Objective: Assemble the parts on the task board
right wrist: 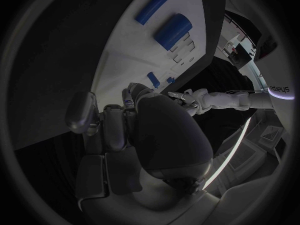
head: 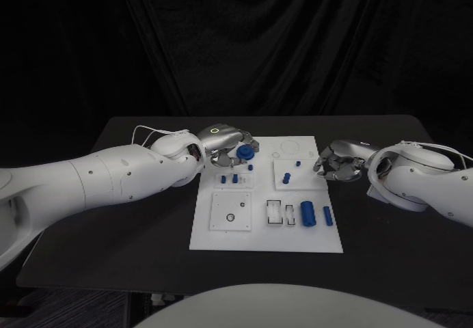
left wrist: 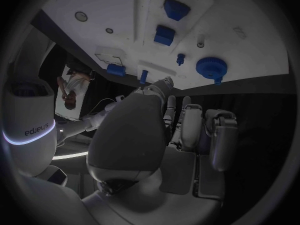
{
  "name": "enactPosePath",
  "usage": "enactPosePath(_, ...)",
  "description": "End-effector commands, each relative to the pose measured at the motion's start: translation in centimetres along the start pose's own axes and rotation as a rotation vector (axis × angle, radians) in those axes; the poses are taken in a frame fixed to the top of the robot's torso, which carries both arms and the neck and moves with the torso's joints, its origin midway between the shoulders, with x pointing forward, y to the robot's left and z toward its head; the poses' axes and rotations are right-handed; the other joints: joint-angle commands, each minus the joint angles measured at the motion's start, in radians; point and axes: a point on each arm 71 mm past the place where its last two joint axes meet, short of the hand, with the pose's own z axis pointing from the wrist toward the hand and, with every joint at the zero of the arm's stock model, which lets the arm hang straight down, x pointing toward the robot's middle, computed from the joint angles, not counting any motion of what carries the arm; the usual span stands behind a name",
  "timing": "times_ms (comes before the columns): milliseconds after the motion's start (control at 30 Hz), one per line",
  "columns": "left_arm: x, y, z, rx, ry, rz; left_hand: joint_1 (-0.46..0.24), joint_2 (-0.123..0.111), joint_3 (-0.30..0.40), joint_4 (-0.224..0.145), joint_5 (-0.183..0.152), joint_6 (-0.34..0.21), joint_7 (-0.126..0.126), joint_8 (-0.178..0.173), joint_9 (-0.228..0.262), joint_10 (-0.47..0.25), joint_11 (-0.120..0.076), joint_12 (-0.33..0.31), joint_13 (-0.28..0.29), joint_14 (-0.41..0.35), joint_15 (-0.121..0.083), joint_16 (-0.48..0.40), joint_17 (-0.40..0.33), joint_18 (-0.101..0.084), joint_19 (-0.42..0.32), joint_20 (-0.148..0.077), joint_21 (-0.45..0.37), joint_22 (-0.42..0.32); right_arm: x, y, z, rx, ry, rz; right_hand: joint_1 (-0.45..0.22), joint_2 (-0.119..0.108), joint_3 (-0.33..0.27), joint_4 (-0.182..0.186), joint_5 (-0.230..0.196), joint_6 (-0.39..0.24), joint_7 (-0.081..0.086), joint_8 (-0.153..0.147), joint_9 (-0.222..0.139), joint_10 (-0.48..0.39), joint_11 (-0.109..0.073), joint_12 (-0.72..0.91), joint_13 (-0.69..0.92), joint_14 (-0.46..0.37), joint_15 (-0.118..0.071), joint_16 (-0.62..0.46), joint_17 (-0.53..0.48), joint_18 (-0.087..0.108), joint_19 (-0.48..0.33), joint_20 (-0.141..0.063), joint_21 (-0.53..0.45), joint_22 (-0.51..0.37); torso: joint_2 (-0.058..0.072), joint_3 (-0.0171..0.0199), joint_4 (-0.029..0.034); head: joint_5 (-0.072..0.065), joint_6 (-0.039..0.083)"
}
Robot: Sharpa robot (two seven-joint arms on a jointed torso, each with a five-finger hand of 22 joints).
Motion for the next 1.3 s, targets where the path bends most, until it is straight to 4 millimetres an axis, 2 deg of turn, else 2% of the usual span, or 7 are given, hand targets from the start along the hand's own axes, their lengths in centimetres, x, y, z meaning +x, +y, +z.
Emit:
enactPosePath(33, 0.8, 0.0, 0.5, 0.003, 0.071, 0.053, -0.011, -0.004, -0.003, -0.005, 0.002, 0.050, 0.017, 0.005, -0.049, 0.058, 0.005, 0.003, -0.030, 0.059, 0.007, 0.040, 0.070, -0.014, 0.105, -0.021, -0.003, 0.263, -0.1, 0.1, 0.0, -0.009, -0.028, 0.004, -0.001, 0.006, 0.005, 0.000, 0.006, 0.005, -0.001, 0.003, -0.001, -0.007, 0.001, -0.007, 0.070, 0.026, 0.003, -0.005, 0.045, 0.005, -0.004, 0.001, -0.006, 0.108, 0.002, -0.0011, -0.0027, 0.001, 0.000)
enactPosePath(100, 1.2, 0.0, 0.7, -0.002, 0.086, 0.060, -0.020, -0.004, -0.007, -0.001, -0.008, 0.077, 0.030, 0.001, -0.080, 0.076, 0.003, -0.007, -0.055, 0.063, 0.001, 0.042, 0.071, -0.014, 0.105, -0.026, -0.003, 0.263, -0.1, 0.1, 0.0, -0.010, -0.029, 0.004, -0.001, 0.006, 0.005, 0.000, 0.006, 0.005, -0.001, 0.003, -0.001, -0.007, 0.001, -0.007, 0.070, 0.026, 0.003, -0.005, 0.045, 0.005, -0.004, 0.001, -0.006, 0.108, 0.004, -0.0022, -0.0043, 0.002, 0.000)
enactPosePath(300, 2.2, 0.0, 1.2, -0.011, 0.130, 0.091, -0.035, -0.003, -0.018, 0.004, -0.019, 0.091, 0.002, 0.002, -0.130, 0.108, -0.005, -0.019, -0.092, 0.059, -0.004, 0.038, 0.060, -0.014, 0.105, -0.029, -0.003, 0.263, -0.1, 0.2, 0.1, -0.012, -0.029, 0.004, -0.001, 0.005, 0.005, -0.001, 0.008, 0.005, -0.001, 0.003, -0.001, -0.008, 0.001, -0.008, 0.068, 0.026, 0.003, -0.006, 0.044, 0.005, -0.004, 0.001, -0.006, 0.108, 0.007, -0.0034, -0.0105, 0.004, 0.000)
enactPosePath(567, 3.0, 0.0, 1.6, -0.025, 0.157, 0.096, -0.037, 0.001, -0.017, 0.003, -0.012, 0.105, 0.002, 0.002, -0.164, 0.138, -0.007, -0.027, -0.117, 0.056, -0.008, 0.035, 0.053, -0.014, 0.105, -0.035, -0.003, 0.263, -0.1, 0.3, 0.1, -0.013, -0.031, 0.004, -0.001, 0.005, 0.005, -0.001, 0.008, 0.005, -0.001, 0.003, -0.001, -0.008, 0.001, -0.008, 0.068, 0.026, 0.003, -0.006, 0.044, 0.005, -0.004, 0.001, -0.006, 0.108, 0.008, -0.0027, -0.0106, 0.001, 0.000)
enactPosePath(867, 3.3, -0.1, 1.8, -0.032, 0.170, 0.094, -0.035, 0.008, -0.002, 0.001, 0.001, 0.156, 0.019, 0.007, -0.200, 0.199, -0.012, -0.027, -0.145, 0.054, -0.012, 0.032, 0.045, -0.014, 0.105, -0.038, -0.003, 0.263, 0.0, 0.3, 0.1, -0.011, -0.026, 0.005, -0.002, 0.005, 0.005, -0.001, 0.009, 0.005, -0.001, 0.003, -0.001, -0.010, 0.001, -0.010, 0.066, 0.025, 0.002, -0.007, 0.042, 0.005, -0.005, 0.001, -0.007, 0.107, 0.009, -0.0036, -0.0145, 0.004, 0.000)
enactPosePath(1133, 3.4, -0.1, 1.8, -0.024, 0.160, 0.095, -0.023, 0.026, 0.029, -0.005, 0.013, 0.244, 0.057, 0.028, -0.216, 0.294, -0.047, -0.013, -0.162, 0.071, -0.039, 0.039, 0.062, -0.014, 0.105, -0.059, -0.003, 0.263, 0.0, 0.4, 0.2, -0.010, -0.020, 0.006, -0.002, 0.005, 0.005, -0.001, 0.010, 0.005, -0.001, 0.003, -0.001, -0.013, 0.001, -0.012, 0.063, 0.025, 0.002, -0.007, 0.042, 0.005, -0.005, 0.001, -0.008, 0.107, 0.009, -0.0033, -0.0131, 0.002, 0.000)
enactPosePath(1300, 3.4, -0.2, 1.8, -0.014, 0.151, 0.097, -0.021, 0.035, 0.040, -0.010, 0.015, 0.286, 0.054, 0.039, -0.219, 0.344, -0.057, -0.019, -0.181, 0.075, -0.050, 0.036, 0.057, -0.014, 0.105, -0.069, -0.003, 0.263, 0.0, 0.4, 0.2, -0.009, -0.017, 0.006, -0.002, 0.005, 0.006, -0.001, 0.011, 0.005, -0.001, 0.003, -0.001, -0.016, 0.001, -0.015, 0.059, 0.025, 0.002, -0.008, 0.042, 0.005, -0.005, 0.001, -0.010, 0.106, 0.009, -0.0025, -0.0113, 0.001, 0.000)
